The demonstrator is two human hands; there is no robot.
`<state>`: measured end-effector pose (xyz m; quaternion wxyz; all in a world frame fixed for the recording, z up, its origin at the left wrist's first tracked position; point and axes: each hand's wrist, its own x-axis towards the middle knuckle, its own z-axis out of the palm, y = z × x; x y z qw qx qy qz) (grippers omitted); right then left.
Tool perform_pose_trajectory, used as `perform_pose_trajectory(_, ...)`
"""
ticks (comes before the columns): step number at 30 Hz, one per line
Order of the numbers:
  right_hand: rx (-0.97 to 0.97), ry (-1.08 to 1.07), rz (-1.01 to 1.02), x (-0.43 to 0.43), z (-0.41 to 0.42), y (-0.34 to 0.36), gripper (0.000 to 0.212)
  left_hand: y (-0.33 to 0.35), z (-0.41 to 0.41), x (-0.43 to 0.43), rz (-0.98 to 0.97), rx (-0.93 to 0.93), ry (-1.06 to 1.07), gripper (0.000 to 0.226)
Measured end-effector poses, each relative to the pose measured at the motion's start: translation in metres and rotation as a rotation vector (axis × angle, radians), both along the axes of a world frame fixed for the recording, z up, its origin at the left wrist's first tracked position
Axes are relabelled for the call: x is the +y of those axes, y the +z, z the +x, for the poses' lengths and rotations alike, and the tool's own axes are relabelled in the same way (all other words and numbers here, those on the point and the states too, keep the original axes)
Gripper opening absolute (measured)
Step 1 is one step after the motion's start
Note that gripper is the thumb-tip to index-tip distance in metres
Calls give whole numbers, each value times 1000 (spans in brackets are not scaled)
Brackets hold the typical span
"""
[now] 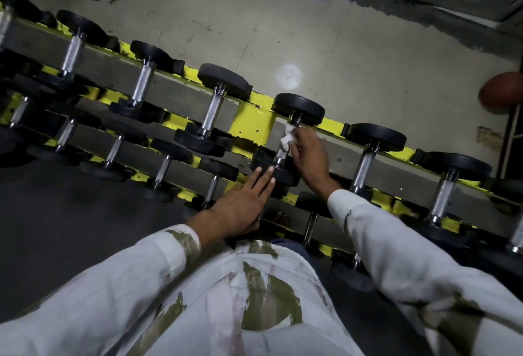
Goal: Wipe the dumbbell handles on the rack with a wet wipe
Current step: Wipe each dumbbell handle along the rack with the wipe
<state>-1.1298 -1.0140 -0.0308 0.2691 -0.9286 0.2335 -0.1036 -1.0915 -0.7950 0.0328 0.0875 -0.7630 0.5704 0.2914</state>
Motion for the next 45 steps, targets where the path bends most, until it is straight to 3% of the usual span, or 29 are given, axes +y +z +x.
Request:
perform_pose_trajectory(3, -94, -478, 480, 6, 21, -9, 5, -1, 0, 0, -2, -11, -4, 104)
perform_pose_trajectory(6, -112, -802, 1043, -3, 45, -2, 13, -3, 2, 0, 6, -13, -18, 104)
perform_pose_trajectory(9, -127, -897, 1446, -21, 61, 0, 21, -4, 3, 0, 14, -16, -26, 103)
perform_pose_trajectory(14, -149, -855, 1782, -26, 66, -22, 38, -5, 5, 0, 21, -16, -46, 103)
perform_pose_trajectory(16, -211, -881, 1792, -23, 69, -18, 38, -6, 7, 1, 22, -16, -59, 104)
perform_pose_trajectory(20, -277, -958, 1546, -10, 68, -15, 25, -7, 12, 2, 16, -19, -92, 104)
perform_pose_trajectory(23, -56, -799, 1330, 1, 45, -16, 25, -9, 13, 3, 14, -10, -102, 104)
perform_pose_trajectory(26, 264, -528, 851, 8, 15, -21, 23, -11, 14, 4, 6, 11, -93, 106)
perform_pose_trajectory(30, 292, -353, 550, 22, -9, -28, 26, -14, 16, 7, -14, 22, -109, 102)
perform_pose_trajectory(37, 160, -529, 427, 32, 2, -9, 9, -18, 19, 7, -39, 24, -141, 103)
perform_pose_trajectory(45, 27, -870, 638, -28, 60, -37, 22, -14, 19, 7, -29, 10, -161, 94)
